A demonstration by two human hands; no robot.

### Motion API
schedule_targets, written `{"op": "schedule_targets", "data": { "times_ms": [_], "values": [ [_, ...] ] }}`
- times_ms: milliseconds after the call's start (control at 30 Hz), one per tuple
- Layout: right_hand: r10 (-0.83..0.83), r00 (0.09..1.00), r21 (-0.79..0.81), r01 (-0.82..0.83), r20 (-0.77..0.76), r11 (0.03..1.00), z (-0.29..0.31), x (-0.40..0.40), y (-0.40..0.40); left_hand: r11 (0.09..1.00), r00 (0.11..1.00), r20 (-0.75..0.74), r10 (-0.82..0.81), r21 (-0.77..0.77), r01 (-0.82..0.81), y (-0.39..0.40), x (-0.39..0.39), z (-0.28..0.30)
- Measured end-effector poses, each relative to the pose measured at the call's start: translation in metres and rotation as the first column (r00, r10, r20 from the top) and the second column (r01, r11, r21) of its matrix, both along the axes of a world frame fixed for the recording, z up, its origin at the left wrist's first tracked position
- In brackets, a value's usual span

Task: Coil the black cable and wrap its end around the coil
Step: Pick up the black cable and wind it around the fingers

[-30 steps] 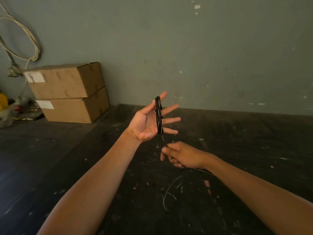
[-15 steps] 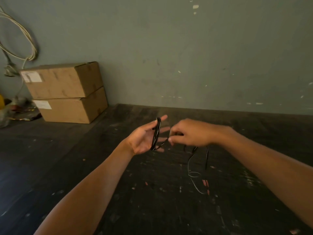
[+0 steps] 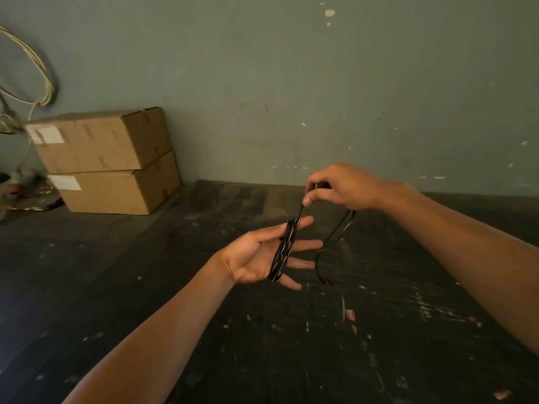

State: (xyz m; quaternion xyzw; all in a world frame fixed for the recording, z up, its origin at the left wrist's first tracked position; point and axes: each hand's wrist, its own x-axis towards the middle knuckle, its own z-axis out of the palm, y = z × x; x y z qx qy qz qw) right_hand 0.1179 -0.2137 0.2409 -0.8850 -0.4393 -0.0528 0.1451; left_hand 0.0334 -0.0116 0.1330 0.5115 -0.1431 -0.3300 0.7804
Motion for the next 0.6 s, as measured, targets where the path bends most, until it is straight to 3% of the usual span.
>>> {"op": "schedule_targets", "data": {
  "times_ms": [267, 500, 600],
  "values": [
    [-0.005, 0.996, 0.122, 0.016, -0.088, 0.992, -0.042, 0.005, -0.004, 0.968, 0.982, 0.110, -0.152, -0.186, 0.171, -0.008, -0.009, 0.014],
    [-0.017, 0.961, 0.049, 0.032, -0.276, 0.998, -0.108, -0.021, 0.013, 0.930, 0.977, 0.192, -0.094, -0.334, 0.155, -0.018, -0.001, 0.043],
    [0.022, 0.941, 0.098, 0.011, -0.337, 0.995, -0.122, -0.037, 0.025, 0.926, 0.977, 0.206, -0.049, -0.357, 0.122, -0.016, 0.006, 0.048]
  ]
}}
